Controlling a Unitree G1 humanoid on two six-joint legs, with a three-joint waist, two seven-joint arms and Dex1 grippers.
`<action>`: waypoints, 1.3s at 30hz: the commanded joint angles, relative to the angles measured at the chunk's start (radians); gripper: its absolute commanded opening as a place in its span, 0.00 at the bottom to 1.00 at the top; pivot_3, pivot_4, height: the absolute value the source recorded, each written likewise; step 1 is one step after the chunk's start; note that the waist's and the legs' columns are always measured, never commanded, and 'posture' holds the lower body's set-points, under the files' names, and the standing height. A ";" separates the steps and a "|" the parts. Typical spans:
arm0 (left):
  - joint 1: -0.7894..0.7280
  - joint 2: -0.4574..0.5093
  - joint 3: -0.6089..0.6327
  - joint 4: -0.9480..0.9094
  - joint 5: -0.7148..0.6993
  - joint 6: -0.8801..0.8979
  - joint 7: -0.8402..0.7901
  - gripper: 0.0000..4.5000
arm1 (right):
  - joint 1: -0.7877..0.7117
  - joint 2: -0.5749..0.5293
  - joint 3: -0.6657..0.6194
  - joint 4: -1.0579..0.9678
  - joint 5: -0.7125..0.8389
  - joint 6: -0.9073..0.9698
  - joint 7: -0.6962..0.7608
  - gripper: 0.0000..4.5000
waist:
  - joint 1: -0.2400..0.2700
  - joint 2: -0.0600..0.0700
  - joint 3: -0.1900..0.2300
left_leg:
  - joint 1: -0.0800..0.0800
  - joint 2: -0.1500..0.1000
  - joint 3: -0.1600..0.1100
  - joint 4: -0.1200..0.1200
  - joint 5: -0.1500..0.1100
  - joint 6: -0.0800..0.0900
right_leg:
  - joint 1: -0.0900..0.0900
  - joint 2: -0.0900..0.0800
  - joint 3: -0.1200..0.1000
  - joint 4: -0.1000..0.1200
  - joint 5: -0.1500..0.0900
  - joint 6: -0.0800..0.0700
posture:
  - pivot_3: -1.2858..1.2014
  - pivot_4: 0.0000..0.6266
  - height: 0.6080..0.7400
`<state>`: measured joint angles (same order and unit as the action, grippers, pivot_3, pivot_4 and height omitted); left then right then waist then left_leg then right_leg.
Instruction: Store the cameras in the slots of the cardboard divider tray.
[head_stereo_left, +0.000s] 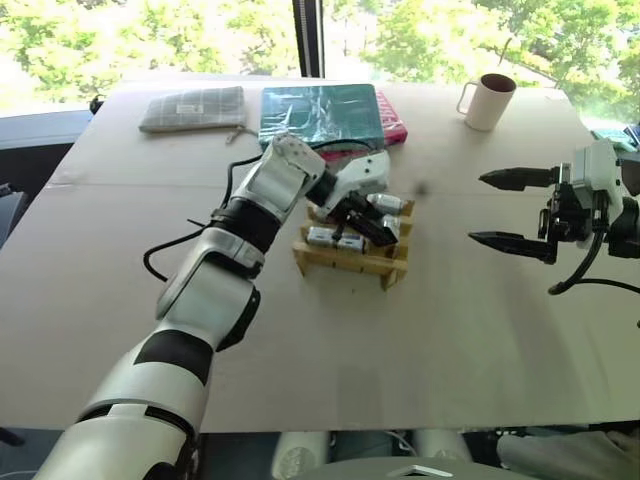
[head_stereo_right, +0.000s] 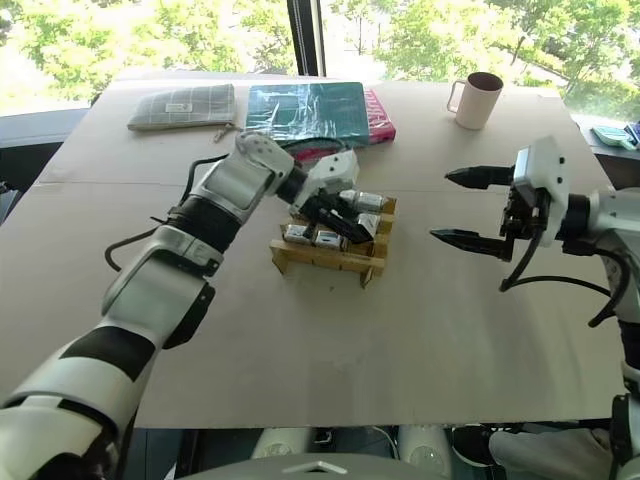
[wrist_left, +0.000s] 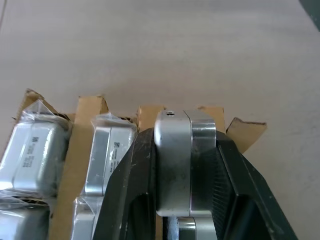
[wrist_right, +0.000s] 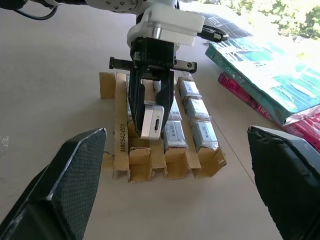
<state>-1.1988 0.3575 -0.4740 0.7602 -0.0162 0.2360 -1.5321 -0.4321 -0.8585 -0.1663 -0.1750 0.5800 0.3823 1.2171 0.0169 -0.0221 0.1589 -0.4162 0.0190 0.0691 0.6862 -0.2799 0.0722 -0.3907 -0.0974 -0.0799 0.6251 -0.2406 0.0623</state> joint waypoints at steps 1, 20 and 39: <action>0.012 -0.004 -0.010 -0.010 0.038 -0.031 -0.007 0.17 | 0.012 -0.028 -0.048 -0.038 0.012 -0.006 -0.006 0.99 | 0.000 0.000 0.000 | 0.000 0.000 -0.001 0.000 0.000 0.000 | 0.000 0.000 0.000 0.000 0.000 0.000 | 0.52 0.24 1.00; 0.021 -0.009 0.006 -0.140 0.113 0.040 0.024 0.49 | 0.166 -0.103 -0.147 -0.089 0.036 0.002 -0.001 1.00 | 0.001 0.000 -0.001 | 0.002 0.001 -0.002 0.002 0.000 0.000 | 0.001 0.000 0.002 0.001 0.000 0.000 | 0.52 0.24 1.00; 0.789 -0.061 0.858 -1.239 -0.331 0.546 0.809 0.99 | 0.447 0.253 -0.134 -0.304 -0.155 -0.056 -0.557 1.00 | 0.003 -0.001 -0.005 | 0.006 0.001 -0.009 0.005 0.000 0.000 | 0.010 -0.003 -0.002 0.000 0.001 0.001 | 0.52 0.24 1.00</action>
<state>-0.4653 0.3192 0.3719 -0.3274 -0.3460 0.7973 -0.8188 0.0074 -0.6396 -0.2961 -0.4853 0.4836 0.3808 0.7481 0.0203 -0.0228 0.1537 -0.4087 0.0187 0.0600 0.6909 -0.2799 0.0717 -0.3793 -0.1006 -0.0815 0.6249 -0.2399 0.0631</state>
